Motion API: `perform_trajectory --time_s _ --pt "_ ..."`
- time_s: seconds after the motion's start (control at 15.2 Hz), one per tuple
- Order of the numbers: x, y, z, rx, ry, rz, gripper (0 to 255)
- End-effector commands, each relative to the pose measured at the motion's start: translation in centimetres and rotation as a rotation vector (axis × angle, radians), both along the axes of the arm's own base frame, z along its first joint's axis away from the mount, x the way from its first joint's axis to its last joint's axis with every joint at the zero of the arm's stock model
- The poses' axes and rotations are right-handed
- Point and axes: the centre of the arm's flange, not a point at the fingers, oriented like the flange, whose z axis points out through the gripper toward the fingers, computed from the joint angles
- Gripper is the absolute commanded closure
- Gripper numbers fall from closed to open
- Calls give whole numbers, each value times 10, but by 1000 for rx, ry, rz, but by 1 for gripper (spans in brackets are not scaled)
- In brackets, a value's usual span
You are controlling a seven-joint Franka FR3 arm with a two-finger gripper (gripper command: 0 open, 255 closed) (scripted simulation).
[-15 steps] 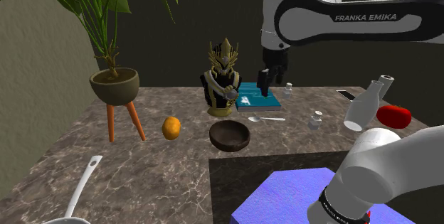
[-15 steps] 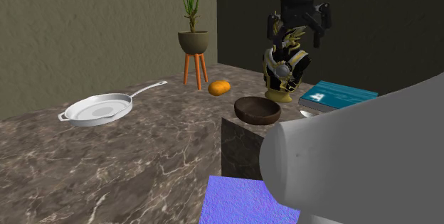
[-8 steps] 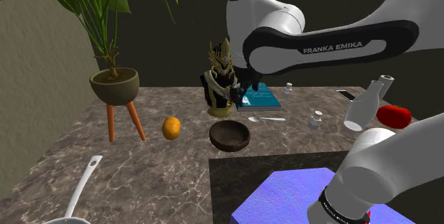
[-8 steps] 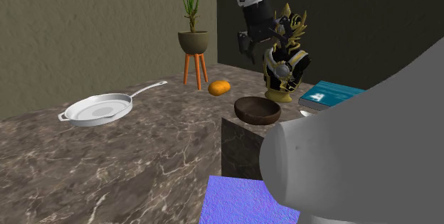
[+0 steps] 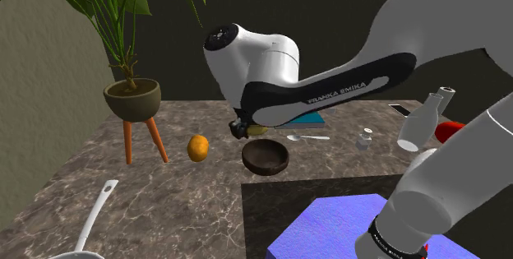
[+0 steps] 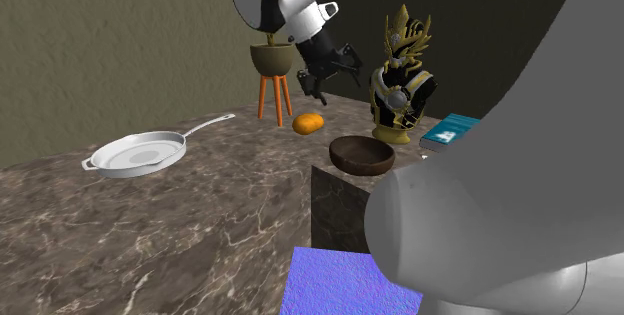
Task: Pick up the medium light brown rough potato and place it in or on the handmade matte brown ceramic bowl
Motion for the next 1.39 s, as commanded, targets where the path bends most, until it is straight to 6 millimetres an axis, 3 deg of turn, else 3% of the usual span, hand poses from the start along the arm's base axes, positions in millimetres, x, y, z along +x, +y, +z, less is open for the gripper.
perform_trajectory --time_s 0.0,0.59,1.12,1.32 --pt "9 25 -15 -40 -28 9 0" --pt "58 124 -96 -222 -137 48 0" --pt "106 201 -178 -385 -234 83 0" --pt "111 195 -186 -389 -236 84 0"
